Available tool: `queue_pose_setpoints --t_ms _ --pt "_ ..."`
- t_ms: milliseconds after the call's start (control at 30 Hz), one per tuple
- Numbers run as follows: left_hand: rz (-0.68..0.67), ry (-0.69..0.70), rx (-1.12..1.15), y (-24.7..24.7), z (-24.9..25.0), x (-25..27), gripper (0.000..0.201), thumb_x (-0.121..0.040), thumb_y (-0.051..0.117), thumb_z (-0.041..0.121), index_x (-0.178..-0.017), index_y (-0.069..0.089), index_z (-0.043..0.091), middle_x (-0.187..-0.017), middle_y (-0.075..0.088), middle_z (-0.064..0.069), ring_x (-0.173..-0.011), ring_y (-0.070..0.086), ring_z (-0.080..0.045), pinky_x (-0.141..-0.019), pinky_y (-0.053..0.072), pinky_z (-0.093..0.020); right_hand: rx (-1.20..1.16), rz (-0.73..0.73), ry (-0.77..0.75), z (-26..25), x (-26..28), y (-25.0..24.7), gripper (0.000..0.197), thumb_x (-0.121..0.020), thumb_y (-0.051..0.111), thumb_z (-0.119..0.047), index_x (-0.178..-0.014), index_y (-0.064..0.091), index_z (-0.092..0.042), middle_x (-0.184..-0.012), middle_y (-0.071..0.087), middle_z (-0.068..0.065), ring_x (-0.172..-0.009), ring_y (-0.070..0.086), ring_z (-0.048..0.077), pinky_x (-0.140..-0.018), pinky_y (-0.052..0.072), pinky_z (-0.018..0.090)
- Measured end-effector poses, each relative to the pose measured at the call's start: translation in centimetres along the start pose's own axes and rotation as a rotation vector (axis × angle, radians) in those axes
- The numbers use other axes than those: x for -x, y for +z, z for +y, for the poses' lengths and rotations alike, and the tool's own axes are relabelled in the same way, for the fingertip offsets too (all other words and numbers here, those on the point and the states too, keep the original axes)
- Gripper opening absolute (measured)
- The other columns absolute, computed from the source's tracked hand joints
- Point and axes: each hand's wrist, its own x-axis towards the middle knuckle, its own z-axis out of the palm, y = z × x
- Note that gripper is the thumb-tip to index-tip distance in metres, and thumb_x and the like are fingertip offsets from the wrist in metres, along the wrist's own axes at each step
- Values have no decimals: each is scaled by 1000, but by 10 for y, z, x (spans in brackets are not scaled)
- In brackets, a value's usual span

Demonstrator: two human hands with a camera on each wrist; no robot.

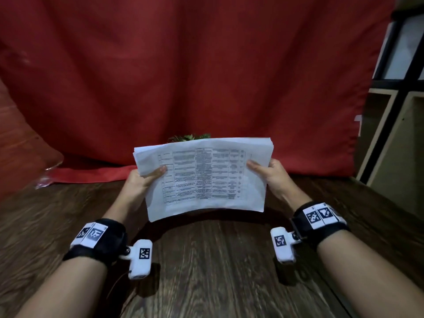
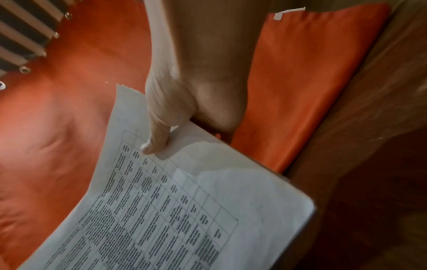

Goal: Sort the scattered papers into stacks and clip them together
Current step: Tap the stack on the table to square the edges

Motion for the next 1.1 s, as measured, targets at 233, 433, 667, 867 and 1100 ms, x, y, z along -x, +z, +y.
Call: queue_pose_setpoints --t_ms 233,433,667,867,1100 --pt "13 -135 -102 -10 -22 7 35 -88 77 7 -122 75 3 -126 76 -20 -117 73 -43 -101 60 -52 162 -33 112 36 10 -12 30 -89 71 -6 -118 69 -1 -110 77 9 -98 74 23 -88 57 38" --pt "21 -159 -77 -6 -29 6 42 -84 80 12 -125 74 2 -125 77 -18 -117 73 -41 -112 50 -59 60 -21 105 44 16 1 30 -93 65 -6 -123 63 -2 -113 75 13 -99 74 25 -86 60 36" --pt "-20 -221 -198 -23 -14 2 80 -70 99 38 -139 67 14 -134 73 -14 -123 71 -39 -115 47 -61 126 44 101 26 20 2 22 -92 67 -3 -114 69 0 -106 76 17 -91 74 29 -95 54 56" --pt "152 546 -1031 35 82 -1 111 -76 93 38 -166 30 20 -158 49 -10 -147 43 -27 -122 33 -36 367 -100 -126 -48 14 20 14 -90 74 -15 -103 72 -11 -97 79 1 -89 75 16 -76 60 33" --pt "-301 151 -866 91 112 -10 20 -88 87 24 -77 73 15 -78 63 10 -72 58 -7 -72 42 -32 899 -271 -565 -128 17 61 4 -90 74 -24 -92 71 -23 -84 73 -5 -81 64 2 -79 53 36"
